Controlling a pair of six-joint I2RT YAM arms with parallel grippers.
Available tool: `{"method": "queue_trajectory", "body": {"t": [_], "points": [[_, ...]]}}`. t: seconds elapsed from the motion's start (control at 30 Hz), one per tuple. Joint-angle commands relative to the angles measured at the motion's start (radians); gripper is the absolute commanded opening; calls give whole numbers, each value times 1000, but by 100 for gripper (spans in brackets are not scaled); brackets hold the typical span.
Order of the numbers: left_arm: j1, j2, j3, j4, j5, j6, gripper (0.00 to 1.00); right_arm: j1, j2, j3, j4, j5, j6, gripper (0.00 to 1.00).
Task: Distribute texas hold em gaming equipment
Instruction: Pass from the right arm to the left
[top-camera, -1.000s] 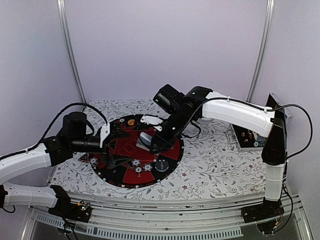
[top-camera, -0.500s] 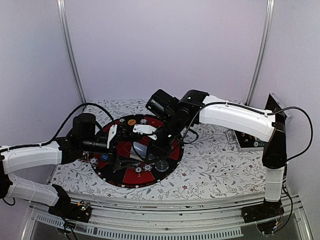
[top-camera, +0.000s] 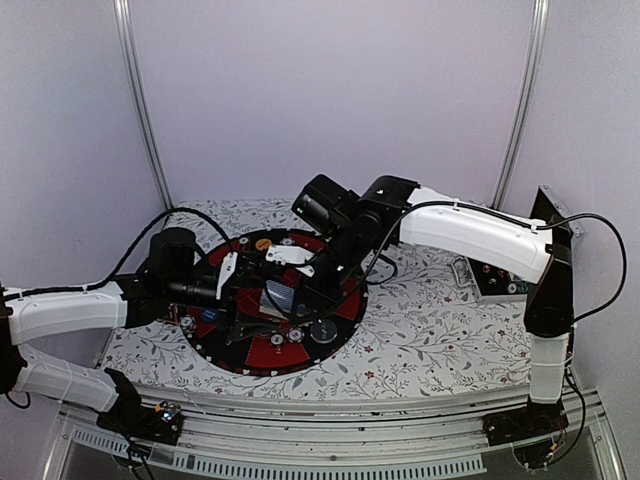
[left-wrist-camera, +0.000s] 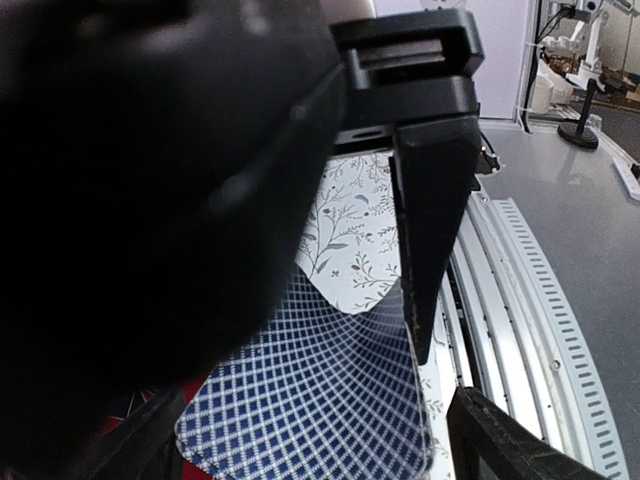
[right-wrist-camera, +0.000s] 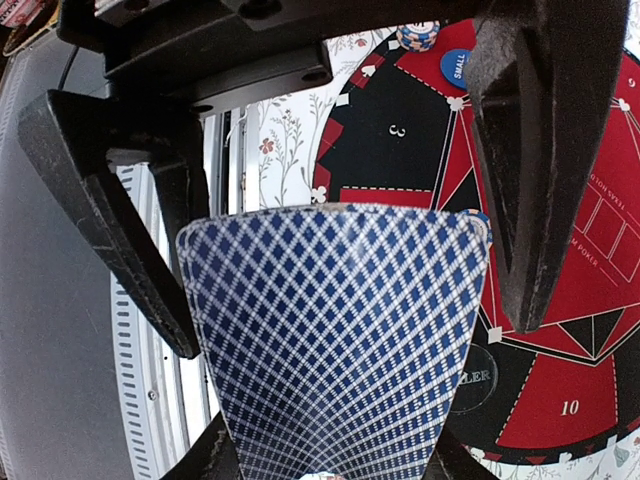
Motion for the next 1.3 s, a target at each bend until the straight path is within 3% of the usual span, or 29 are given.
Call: {"method": "queue_trajectory", "body": {"t": [0.0, 0.3, 0.63, 0.83, 1.03, 1.27], "points": [[-16, 17, 19, -22, -29, 14, 90, 9, -28, 30, 9, -22, -11, 32], [-26, 10, 22, -2, -28, -1, 86, 9, -23, 37, 11, -15, -13, 32], [-25, -32, -13, 58, -50, -11, 58, 9, -29, 37, 18, -8, -14, 31], [-26, -34, -8, 47, -36, -6, 47, 9, -32, 37, 18, -4, -16, 31], [-25, -47, -12, 47, -52, -1, 57, 9, -37, 37, 22, 0, -13, 31], [-26, -69, -12, 28, -83, 4, 84, 9, -35, 29, 14, 22, -12, 30]]}}
